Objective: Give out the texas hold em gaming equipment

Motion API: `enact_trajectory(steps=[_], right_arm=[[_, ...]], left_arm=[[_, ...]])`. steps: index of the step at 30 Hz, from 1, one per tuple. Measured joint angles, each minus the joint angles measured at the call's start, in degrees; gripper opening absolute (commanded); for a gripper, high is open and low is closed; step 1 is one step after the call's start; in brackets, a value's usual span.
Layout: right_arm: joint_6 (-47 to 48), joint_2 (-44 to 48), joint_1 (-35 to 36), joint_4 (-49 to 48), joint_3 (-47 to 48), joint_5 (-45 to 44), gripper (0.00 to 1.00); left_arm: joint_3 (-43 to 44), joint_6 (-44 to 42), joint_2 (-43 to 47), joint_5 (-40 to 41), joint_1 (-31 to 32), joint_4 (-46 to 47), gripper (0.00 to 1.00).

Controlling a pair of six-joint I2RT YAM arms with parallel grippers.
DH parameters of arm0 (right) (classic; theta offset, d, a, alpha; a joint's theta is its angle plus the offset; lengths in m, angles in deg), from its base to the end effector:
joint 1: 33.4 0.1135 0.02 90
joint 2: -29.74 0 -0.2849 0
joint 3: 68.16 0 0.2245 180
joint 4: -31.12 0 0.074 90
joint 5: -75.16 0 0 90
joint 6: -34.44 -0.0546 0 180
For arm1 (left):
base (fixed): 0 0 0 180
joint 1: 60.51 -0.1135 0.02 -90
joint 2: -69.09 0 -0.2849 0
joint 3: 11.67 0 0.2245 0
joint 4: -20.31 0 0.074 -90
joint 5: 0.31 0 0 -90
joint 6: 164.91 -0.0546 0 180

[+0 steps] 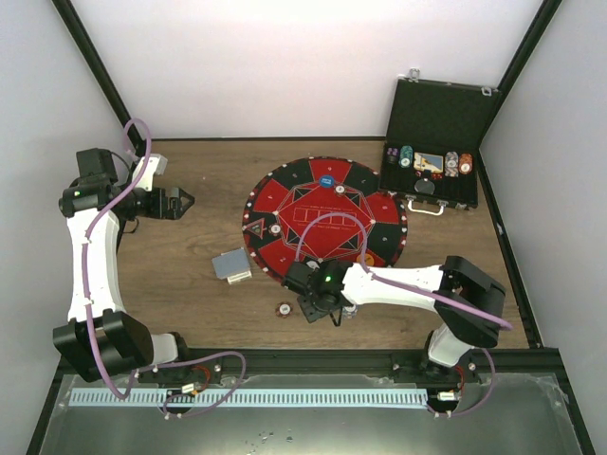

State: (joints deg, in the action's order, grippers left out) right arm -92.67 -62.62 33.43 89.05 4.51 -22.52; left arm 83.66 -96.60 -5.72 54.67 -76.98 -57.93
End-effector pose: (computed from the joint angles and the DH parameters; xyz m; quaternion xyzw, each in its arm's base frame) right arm 0.1132 0.2459 0.1974 -0.2474 0.9606 0.0437 0.1187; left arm 0.2189 0.0320 0.3668 0.1253 0.9113 -0.1865 0.3450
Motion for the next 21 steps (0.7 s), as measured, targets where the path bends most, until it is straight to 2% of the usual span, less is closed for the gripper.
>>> enact_trajectory(steps=[4,14,21], right_arm=[[0.0,0.0,0.0,-0.1,0.0,0.0,0.39],[0.0,0.0,0.0,-0.2,0.1,-0.1,0.36],[0.0,0.1,0.0,2.3,2.2,-0.5,0.28]], left_arm=[[0.0,0.0,0.0,0.0,0.0,0.0,1.0],[0.0,-0.2,0.0,0.0,0.0,0.0,1.0],[0.0,-0.6,0.0,0.0,0.0,0.0,1.0]])
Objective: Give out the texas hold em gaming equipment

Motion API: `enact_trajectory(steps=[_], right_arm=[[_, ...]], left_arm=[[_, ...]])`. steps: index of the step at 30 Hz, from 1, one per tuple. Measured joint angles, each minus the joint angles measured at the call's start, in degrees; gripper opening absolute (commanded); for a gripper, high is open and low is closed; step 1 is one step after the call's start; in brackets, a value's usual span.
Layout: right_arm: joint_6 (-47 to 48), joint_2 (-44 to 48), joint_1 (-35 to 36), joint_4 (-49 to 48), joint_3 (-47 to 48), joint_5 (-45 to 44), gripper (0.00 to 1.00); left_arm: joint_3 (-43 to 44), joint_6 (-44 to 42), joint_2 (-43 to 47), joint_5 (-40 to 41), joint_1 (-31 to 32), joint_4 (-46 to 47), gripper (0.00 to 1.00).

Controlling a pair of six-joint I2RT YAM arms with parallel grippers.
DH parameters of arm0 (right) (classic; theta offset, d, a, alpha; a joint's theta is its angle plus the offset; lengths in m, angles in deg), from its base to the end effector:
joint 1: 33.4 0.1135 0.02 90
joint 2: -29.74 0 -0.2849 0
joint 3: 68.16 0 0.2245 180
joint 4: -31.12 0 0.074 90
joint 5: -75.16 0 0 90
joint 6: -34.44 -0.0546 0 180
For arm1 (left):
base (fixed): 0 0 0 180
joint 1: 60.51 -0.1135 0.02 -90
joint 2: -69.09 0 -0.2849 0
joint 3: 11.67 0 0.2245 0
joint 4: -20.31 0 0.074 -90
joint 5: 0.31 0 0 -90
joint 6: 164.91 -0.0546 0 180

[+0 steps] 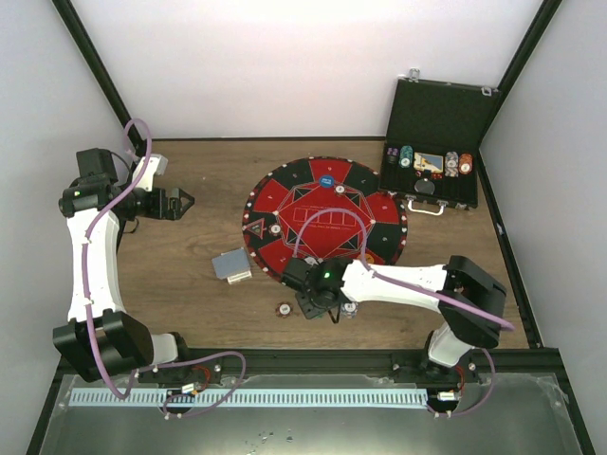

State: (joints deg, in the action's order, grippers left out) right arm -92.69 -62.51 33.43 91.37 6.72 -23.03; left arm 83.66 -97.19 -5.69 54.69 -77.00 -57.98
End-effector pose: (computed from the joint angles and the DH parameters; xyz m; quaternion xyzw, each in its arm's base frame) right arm 0.1145 0.2478 0.2061 -0.2467 0.9605 0.0410 0.1222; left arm 0.2187 0.0321 0.3668 0.1297 0.9108 -0.1845 0.3458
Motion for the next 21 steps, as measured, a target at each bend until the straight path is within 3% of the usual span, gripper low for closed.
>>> enact_trajectory(steps=[11,21], right_arm=[[2.3,-0.2,-1.3,4.8,10.9,-3.2,0.27],[11.1,-14.4,-14.1,0.2,26.2,-1.8,0.24]], left_arm=[[0.0,-0.3,0.0,0.0,0.0,-0.2,1.0],[0.0,-0.5,0.0,0.1,0.0,-0.6,1.0]])
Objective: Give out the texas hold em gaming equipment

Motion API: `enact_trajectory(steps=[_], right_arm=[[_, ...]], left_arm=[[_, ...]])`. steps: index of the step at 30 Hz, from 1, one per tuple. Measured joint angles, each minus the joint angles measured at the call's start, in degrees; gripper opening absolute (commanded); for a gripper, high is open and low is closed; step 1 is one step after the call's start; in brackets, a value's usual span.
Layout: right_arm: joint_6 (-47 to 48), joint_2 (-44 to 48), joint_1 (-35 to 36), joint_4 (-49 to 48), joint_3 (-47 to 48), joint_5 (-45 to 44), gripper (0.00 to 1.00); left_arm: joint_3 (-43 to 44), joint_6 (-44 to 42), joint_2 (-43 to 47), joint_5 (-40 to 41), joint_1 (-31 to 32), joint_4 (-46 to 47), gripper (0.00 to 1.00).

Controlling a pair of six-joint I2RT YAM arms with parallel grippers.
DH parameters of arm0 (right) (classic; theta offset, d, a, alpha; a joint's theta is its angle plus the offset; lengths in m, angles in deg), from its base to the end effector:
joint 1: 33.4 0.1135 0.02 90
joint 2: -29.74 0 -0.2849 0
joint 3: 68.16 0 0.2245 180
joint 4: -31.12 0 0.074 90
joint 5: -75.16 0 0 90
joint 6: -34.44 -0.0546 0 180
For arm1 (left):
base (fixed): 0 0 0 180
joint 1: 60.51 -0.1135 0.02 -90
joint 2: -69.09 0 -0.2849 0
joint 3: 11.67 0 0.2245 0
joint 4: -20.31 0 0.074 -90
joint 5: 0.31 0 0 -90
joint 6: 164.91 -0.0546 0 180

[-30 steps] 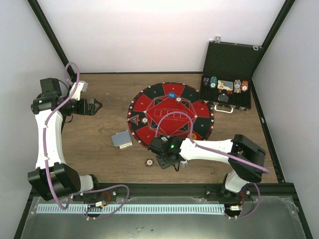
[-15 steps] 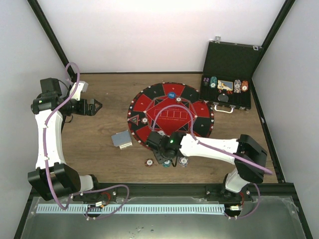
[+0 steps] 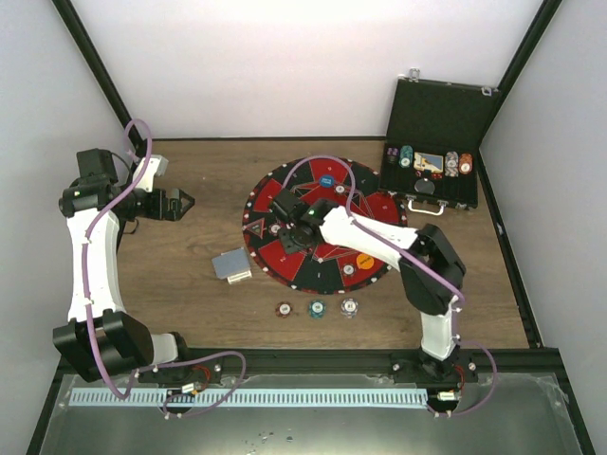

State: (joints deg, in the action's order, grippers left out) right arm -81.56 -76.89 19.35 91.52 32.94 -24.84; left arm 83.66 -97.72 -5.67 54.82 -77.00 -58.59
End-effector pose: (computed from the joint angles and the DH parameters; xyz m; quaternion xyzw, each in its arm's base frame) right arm 0.2358 0.2944 0.2482 -0.2077 0.9521 0.0659 0.2146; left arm 0.2176 0.0319 0.3662 0.1322 0.9119 -0.1839 0.3421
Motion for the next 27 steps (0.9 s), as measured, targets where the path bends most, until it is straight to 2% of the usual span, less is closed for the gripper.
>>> enact_trajectory(steps=[4,11,17,27], right_arm=[[2.5,-7.7,-3.3,-1.4,4.7,1.0,0.23],[5.0,-17.5,-4.4,-1.1,13.7,2.5,0.23],[5.6,-19.0,-5.2,-1.2,18.1,4.4,0.22],[5.3,-19.1,-4.0,-2.0,15.4,5.8,0.23]], left_arm=[[0.0,0.0,0.0,0.0,0.0,-0.2,1.0],[0.0,-0.1,0.0,-0.2,0.0,-0.2,1.0],[0.0,-0.1,0.0,-0.2,0.0,-0.2,1.0],[0.0,-0.2,0.0,-0.3,0.0,-0.2,1.0]])
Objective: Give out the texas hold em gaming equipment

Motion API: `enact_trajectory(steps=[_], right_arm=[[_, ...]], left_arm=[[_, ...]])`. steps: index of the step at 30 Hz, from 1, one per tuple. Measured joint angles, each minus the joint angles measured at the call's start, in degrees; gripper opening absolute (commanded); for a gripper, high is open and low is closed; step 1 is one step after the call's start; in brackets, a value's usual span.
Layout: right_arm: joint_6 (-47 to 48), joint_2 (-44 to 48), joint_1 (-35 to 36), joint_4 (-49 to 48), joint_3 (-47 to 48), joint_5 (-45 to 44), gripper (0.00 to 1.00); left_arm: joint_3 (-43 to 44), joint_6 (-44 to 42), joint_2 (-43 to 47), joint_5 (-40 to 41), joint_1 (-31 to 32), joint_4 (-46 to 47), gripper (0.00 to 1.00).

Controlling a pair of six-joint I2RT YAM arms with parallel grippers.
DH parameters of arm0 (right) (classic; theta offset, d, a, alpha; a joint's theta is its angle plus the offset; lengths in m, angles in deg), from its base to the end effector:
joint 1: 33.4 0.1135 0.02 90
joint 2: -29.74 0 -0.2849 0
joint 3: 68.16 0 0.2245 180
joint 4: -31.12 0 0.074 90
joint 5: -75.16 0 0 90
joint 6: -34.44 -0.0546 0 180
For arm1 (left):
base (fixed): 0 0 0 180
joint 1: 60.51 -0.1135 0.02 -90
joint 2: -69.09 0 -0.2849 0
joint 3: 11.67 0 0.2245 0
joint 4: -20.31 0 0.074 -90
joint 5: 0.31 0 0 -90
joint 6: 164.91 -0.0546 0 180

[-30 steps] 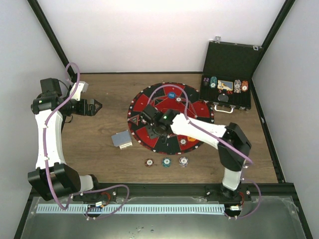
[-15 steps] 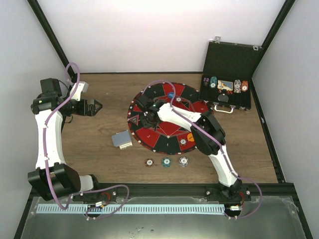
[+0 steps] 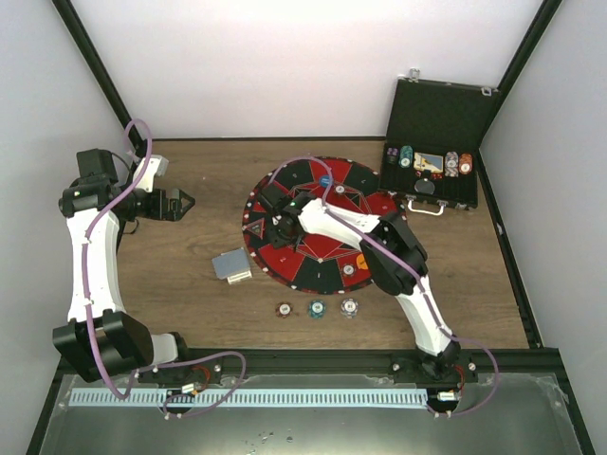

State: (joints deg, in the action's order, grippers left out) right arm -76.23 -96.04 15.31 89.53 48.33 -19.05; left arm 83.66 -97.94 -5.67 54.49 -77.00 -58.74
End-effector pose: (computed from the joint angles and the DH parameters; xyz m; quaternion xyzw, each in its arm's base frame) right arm 0.3045 0.3406 0.1895 -0.2306 0.9530 0.0804 0.1794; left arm 0.2173 0.0315 0.3661 0.1343 0.9112 -0.1863 0.3420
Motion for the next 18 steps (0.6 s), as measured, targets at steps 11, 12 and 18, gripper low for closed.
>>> enact_trajectory(steps=[11,12,18], right_arm=[[-0.2,-1.6,1.4,-0.9,-0.9,1.6,0.29],[-0.2,-2.0,1.4,-0.9,-0.9,1.7,0.32],[-0.3,-2.5,1.4,-1.0,-0.4,2.1,0.66]], left_arm=[[0.0,-0.2,0.0,0.0,0.0,0.0,1.0],[0.0,-0.2,0.0,0.0,0.0,0.0,1.0],[0.0,-0.2,0.0,0.0,0.0,0.0,1.0]])
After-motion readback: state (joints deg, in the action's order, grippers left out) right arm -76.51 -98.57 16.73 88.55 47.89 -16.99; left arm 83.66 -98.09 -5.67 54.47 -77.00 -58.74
